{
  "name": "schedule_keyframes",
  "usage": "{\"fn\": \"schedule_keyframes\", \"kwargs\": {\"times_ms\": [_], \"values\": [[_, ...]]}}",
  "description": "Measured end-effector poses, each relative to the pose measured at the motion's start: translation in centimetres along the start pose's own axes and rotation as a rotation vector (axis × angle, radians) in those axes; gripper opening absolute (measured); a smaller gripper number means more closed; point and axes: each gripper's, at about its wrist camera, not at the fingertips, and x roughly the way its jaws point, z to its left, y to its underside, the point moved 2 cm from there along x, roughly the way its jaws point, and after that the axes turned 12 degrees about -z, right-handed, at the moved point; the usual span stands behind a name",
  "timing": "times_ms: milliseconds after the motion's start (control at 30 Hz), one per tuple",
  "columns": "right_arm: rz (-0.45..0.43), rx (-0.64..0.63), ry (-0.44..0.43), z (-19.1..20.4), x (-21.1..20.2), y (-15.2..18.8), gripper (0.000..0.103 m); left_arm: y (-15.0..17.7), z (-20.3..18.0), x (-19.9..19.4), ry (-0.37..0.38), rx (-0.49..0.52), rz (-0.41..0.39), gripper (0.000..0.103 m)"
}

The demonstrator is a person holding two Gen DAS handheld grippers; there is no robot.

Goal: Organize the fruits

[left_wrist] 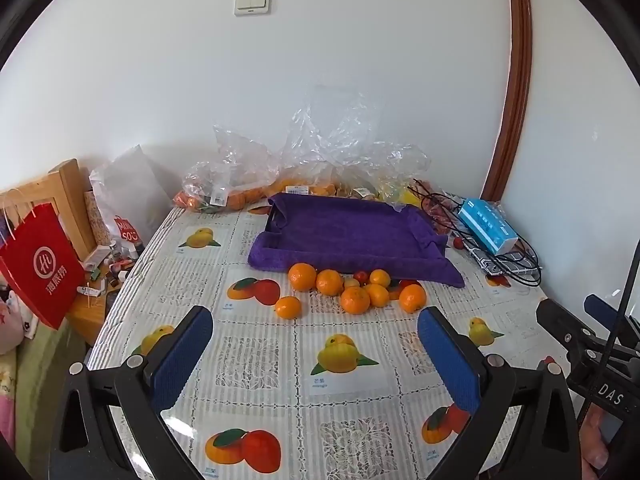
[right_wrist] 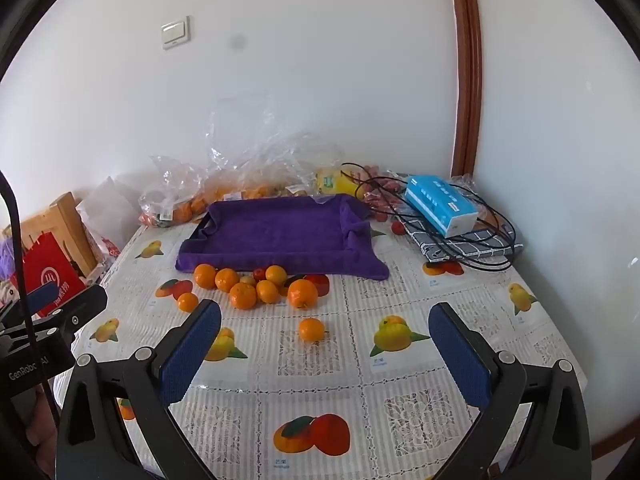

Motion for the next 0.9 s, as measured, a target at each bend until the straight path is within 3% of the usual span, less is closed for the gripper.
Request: {"fn": "schedule_keyframes", "kwargs": {"times_ms": [900], "values": [[-0.011, -0.015, -0.011, 0.55, -0.39, -0.35, 0.103, 0.04, 0.42, -0.22, -0.003, -0.009, -0.004, 0.103]]}}
